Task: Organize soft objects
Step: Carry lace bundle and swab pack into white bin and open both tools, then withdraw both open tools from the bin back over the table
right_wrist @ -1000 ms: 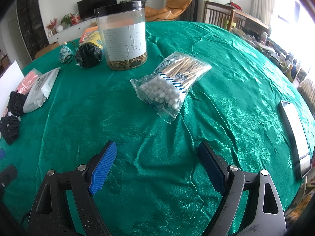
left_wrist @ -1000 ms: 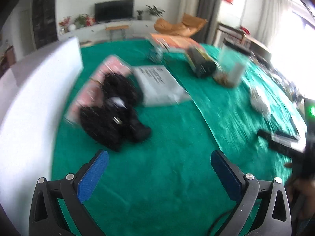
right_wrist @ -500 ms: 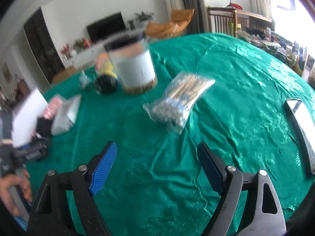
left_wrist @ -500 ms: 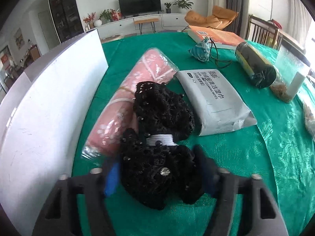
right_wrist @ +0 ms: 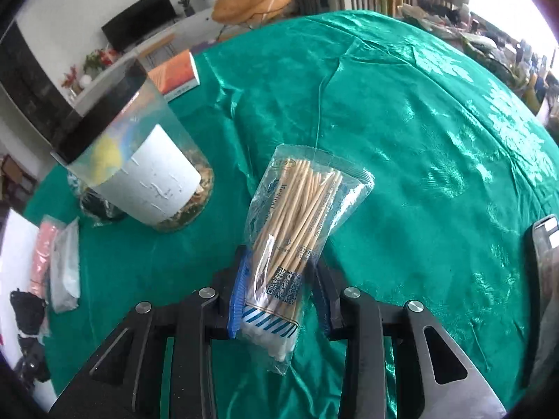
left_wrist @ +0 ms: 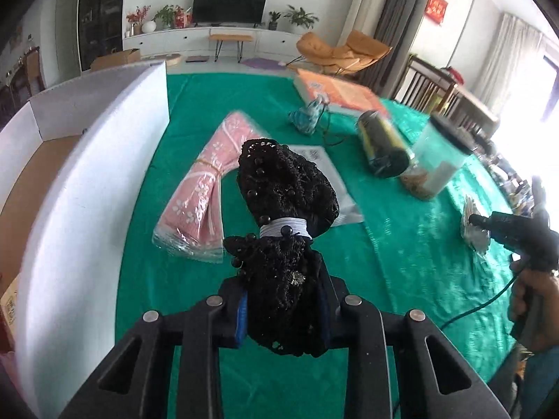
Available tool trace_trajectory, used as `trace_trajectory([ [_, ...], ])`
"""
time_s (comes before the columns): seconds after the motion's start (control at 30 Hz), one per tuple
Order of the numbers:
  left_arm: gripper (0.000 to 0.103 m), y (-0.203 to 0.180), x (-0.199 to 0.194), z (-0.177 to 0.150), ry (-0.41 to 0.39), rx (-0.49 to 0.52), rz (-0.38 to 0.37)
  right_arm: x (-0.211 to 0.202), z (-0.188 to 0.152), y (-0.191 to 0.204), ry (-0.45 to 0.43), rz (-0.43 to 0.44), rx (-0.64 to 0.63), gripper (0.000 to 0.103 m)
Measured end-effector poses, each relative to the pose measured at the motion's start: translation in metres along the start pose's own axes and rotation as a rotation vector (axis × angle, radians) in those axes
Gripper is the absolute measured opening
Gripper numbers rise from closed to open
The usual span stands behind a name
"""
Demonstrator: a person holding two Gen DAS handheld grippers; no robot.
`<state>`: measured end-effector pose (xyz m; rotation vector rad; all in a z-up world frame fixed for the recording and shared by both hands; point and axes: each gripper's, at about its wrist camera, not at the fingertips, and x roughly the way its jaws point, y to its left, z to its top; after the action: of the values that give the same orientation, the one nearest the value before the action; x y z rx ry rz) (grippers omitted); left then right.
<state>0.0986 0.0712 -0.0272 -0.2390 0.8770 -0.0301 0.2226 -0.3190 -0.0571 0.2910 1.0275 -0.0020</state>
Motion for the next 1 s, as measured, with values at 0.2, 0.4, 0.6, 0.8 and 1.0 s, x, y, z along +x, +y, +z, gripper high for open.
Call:
trace_trajectory([
  [0.2, 0.03, 0.022, -0.057, 0.009, -0.066, -0.048, -0.089, -0.084, -0.011, 0.026, -0.166, 0.055, -0.087, 0.03],
  [0.4, 0.03, 0.091, -0.128, 0.013, -0.155, -0.113, 0.022, -0.155, -0.046, 0.139, -0.177, 0.364, -0.229, 0.03],
  [0.6, 0.031, 0.181, -0.184, -0.01, -0.186, -0.208, 0.269, -0.179, -0.112, 0.295, -0.041, 0.699, -0.42, 0.03],
  [0.8, 0.101, 0.232, -0.194, -0.039, -0.217, -0.344, 0.434, -0.154, -0.179, 0.374, 0.142, 0.819, -0.592, 0.069],
  [1.0, 0.101, 0.19, -0.183, -0.031, -0.255, -0.284, 0.325, -0.13, -0.17, 0.308, -0.026, 0.575, -0.624, 0.068],
])
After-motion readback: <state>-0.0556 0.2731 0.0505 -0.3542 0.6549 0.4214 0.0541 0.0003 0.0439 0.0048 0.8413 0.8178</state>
